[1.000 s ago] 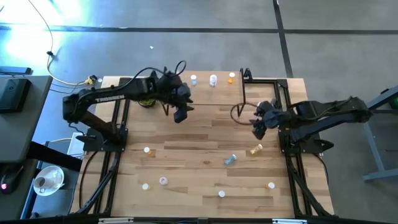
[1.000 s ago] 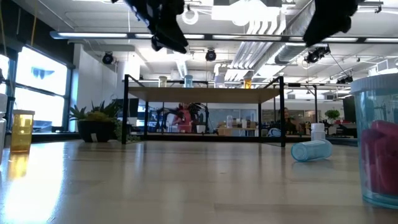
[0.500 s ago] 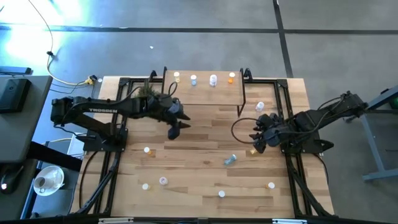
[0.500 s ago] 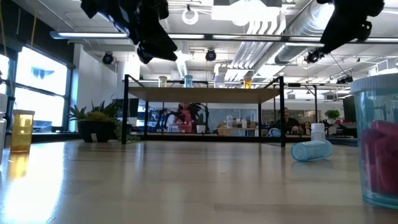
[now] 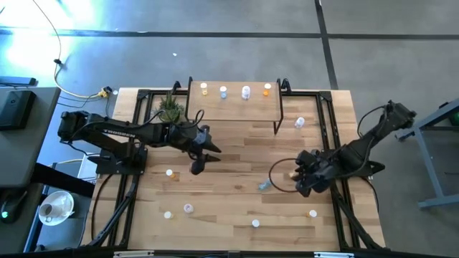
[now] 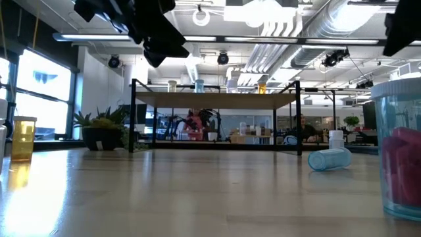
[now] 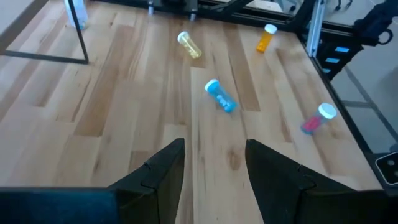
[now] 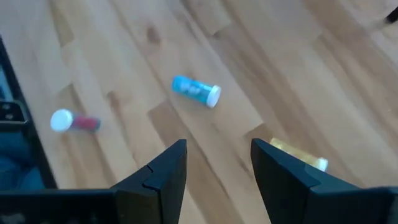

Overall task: Pick and place medicine bottles onto shelf by color
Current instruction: Put the right orange pill bottle on the shelf

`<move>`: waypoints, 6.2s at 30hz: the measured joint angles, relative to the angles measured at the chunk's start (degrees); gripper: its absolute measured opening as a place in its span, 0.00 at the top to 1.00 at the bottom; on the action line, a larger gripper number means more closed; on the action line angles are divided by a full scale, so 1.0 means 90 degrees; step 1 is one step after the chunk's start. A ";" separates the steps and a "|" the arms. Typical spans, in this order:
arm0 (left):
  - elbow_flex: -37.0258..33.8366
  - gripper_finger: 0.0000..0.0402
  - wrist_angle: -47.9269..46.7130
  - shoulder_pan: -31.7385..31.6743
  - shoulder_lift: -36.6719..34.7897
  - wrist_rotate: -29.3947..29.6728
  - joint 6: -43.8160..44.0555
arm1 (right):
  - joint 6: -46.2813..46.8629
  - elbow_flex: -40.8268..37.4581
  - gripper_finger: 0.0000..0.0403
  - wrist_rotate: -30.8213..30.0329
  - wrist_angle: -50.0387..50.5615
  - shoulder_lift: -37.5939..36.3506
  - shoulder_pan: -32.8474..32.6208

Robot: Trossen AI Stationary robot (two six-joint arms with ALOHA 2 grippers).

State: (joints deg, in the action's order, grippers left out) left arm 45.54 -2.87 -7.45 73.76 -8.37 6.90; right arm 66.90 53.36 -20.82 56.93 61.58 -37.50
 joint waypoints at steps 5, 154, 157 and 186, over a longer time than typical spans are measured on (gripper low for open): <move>0.0000 0.61 0.0011 0.0050 0.0000 -0.0001 0.0134 | 0.0223 0.0000 0.58 -0.0002 -0.0269 0.0102 -0.0542; 0.0007 0.61 0.1158 0.0038 0.0007 0.0050 0.0888 | 0.1877 0.0002 0.78 0.0758 -0.0680 0.3034 -0.3222; 0.0007 0.61 0.1158 0.0038 0.0007 0.0047 0.1003 | 0.1879 0.0030 0.75 0.0584 -0.0758 0.3036 -0.3163; 0.0005 0.61 -0.0486 -0.0692 0.0007 -0.1271 -0.0176 | -0.1526 0.2032 0.73 -0.0573 0.0164 0.3036 0.0232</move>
State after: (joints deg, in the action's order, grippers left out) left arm 45.58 -7.24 -13.68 73.82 -19.81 5.32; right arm 53.16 71.65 -25.97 58.40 88.90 -35.41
